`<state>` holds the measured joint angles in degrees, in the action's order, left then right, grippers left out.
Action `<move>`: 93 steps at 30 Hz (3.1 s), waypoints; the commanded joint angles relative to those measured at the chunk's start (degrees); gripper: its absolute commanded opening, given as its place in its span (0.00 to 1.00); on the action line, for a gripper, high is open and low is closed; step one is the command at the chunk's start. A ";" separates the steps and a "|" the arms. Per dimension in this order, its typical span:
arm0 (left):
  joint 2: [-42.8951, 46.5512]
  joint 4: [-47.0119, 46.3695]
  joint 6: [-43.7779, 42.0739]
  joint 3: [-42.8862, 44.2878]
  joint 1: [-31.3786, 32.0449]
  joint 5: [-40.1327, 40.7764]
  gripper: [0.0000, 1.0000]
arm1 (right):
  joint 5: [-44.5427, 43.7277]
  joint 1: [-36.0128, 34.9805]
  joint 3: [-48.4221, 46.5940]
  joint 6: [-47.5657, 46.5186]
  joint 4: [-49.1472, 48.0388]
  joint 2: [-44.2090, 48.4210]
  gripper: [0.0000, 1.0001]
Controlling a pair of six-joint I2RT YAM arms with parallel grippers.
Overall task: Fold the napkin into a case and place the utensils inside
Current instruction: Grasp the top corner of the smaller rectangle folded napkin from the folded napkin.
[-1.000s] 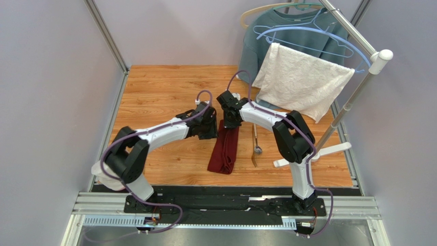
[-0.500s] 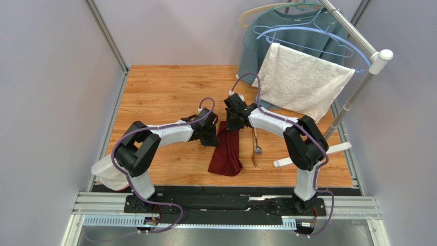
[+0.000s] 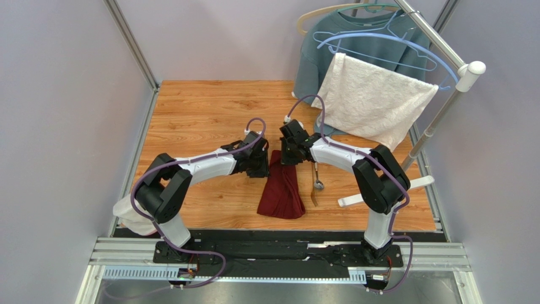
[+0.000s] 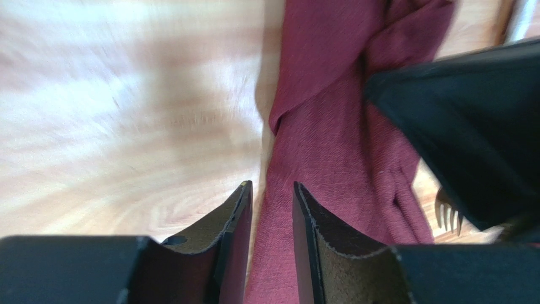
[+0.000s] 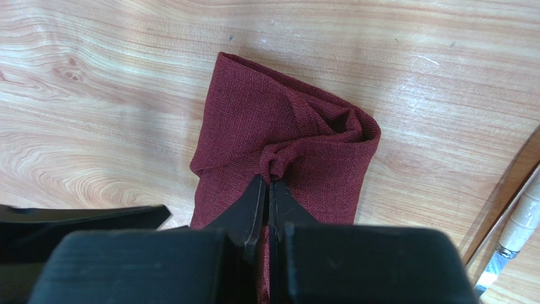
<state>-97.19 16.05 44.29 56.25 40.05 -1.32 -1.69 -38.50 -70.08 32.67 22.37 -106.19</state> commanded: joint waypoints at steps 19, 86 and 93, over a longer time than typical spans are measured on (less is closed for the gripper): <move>-9.25 3.28 -15.64 17.05 0.11 2.12 0.35 | 4.59 1.67 1.53 -0.85 -2.16 5.56 0.00; 1.20 -3.23 -12.13 6.59 0.20 0.62 0.79 | 7.32 5.81 14.10 30.44 -34.76 -7.80 0.00; -0.01 -0.41 -14.06 8.08 0.11 2.64 0.99 | 8.90 5.81 12.78 30.00 -33.36 -9.30 0.00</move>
<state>-97.95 13.23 32.42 61.41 39.79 -0.14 10.20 -32.91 -57.08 63.79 -15.29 -112.36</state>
